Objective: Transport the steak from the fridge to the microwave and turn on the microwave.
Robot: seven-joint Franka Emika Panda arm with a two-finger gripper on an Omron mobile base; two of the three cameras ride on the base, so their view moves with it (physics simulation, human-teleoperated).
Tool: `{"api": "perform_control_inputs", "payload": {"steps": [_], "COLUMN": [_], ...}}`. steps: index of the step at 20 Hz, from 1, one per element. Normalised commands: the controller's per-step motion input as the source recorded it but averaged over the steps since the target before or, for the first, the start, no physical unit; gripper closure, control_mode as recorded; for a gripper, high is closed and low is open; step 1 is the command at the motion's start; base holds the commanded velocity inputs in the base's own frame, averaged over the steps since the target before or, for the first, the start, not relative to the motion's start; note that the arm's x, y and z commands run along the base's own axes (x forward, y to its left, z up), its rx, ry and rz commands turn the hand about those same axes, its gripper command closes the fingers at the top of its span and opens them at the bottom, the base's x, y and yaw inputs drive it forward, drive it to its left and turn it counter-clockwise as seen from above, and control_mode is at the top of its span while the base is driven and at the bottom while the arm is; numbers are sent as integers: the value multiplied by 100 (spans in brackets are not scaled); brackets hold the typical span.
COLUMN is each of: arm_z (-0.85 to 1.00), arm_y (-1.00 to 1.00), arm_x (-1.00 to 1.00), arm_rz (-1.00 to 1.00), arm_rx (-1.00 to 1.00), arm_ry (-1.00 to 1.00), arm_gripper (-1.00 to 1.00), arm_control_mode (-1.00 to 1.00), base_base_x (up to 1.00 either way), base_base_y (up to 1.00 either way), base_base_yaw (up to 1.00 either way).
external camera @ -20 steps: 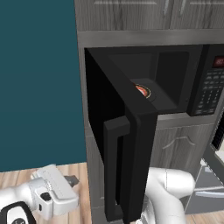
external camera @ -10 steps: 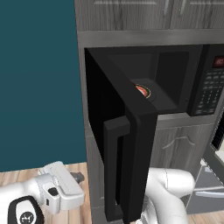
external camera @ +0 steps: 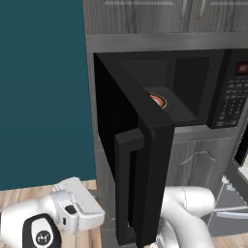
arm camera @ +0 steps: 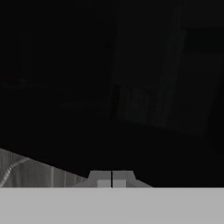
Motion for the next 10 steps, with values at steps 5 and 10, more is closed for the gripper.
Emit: {"api": "perform_control_inputs", "payload": {"steps": [5,10], "arm_z": [0,0], "arm_y": [-26,-28], "arm_x": [0,0], "arm_rz": [0,0], "arm_rx": [0,0], "arm_ry": [0,0], "arm_gripper": [100,100], "arm_control_mode": [-100,-100], "base_base_x": [0,0], "base_base_y": [0,0], "base_base_yaw": [0,0]}}
